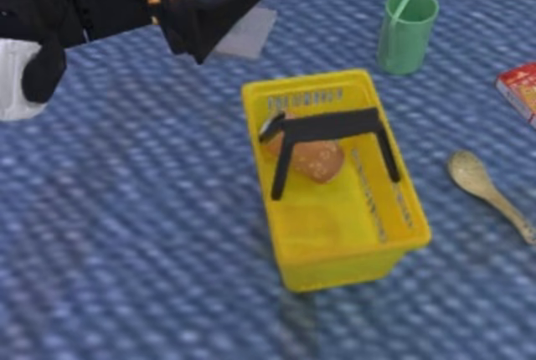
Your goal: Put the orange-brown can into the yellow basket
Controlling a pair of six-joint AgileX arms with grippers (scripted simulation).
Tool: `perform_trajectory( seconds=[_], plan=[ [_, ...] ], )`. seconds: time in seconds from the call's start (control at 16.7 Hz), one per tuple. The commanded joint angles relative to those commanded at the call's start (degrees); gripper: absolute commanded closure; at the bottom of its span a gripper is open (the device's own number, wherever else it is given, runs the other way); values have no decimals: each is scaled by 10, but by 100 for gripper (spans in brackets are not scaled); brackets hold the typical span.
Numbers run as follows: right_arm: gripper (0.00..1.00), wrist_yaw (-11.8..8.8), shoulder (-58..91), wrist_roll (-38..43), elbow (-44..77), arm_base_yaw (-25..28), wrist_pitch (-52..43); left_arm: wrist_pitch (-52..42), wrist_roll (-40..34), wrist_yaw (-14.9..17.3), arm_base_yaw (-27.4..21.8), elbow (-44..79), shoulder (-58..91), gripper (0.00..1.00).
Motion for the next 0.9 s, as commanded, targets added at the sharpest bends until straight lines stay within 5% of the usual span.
perform_trajectory(
  seconds=[0.9],
  plan=[
    [0,12,869,-394,862,239,-579,-399,-3,-478,118,-498,-890,0]
  ],
)
